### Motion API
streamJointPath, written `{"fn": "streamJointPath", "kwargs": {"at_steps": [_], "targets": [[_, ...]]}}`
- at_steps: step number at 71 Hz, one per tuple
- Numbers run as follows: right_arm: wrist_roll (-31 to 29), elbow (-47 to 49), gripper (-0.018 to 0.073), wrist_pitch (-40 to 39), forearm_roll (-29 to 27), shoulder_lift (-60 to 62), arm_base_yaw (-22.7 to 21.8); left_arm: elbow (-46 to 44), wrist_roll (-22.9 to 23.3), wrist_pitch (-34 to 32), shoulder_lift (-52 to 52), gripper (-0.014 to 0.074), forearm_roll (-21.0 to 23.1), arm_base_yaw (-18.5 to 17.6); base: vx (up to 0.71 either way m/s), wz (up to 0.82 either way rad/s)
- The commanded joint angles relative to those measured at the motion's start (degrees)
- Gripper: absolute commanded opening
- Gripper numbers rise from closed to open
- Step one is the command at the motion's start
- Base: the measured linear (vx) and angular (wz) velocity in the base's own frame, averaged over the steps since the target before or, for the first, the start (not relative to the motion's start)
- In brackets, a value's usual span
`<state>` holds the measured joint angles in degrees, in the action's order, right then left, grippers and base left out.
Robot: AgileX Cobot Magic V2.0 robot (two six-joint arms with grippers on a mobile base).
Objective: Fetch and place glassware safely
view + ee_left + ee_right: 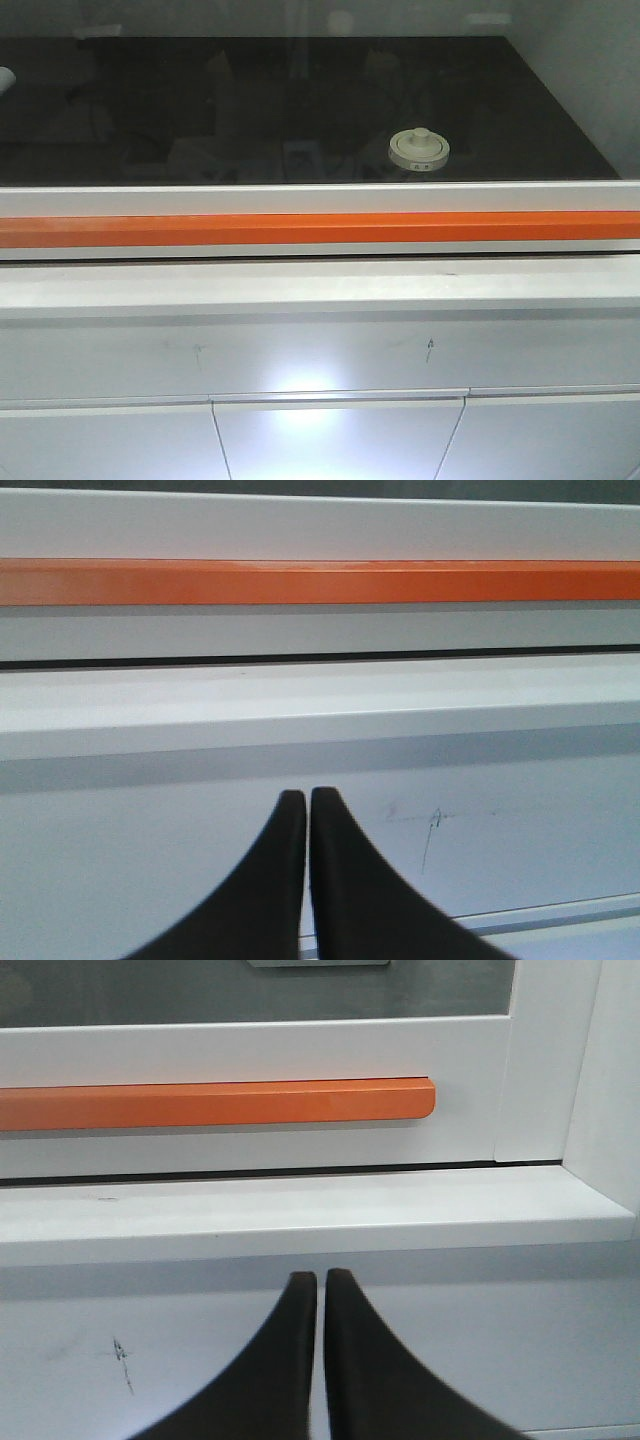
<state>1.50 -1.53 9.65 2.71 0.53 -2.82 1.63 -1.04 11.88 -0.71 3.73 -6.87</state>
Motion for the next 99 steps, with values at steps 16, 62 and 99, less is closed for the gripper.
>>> {"fn": "streamJointPath", "kwargs": {"at_steps": [16,62,99], "targets": [[-0.64,-1.09,-0.0003,-4.43,0.56,0.69,-0.29,1.57,0.12,-3.88,-0.56,-0.0007,-0.16,-0.46,0.00,0.00],[-0.63,4.44,-0.0003,-21.52,0.56,-0.32,-0.29,-10.87,0.33,-26.59,2.38,-0.0007,3.72,-0.46,0.00,0.00],[-0.57,39.08,-0.0003,-16.41,0.56,-31.73,-0.29,-51.48,-1.20,-10.10,38.84,-0.0007,-2.57,-0.46,0.00,0.00]]}}
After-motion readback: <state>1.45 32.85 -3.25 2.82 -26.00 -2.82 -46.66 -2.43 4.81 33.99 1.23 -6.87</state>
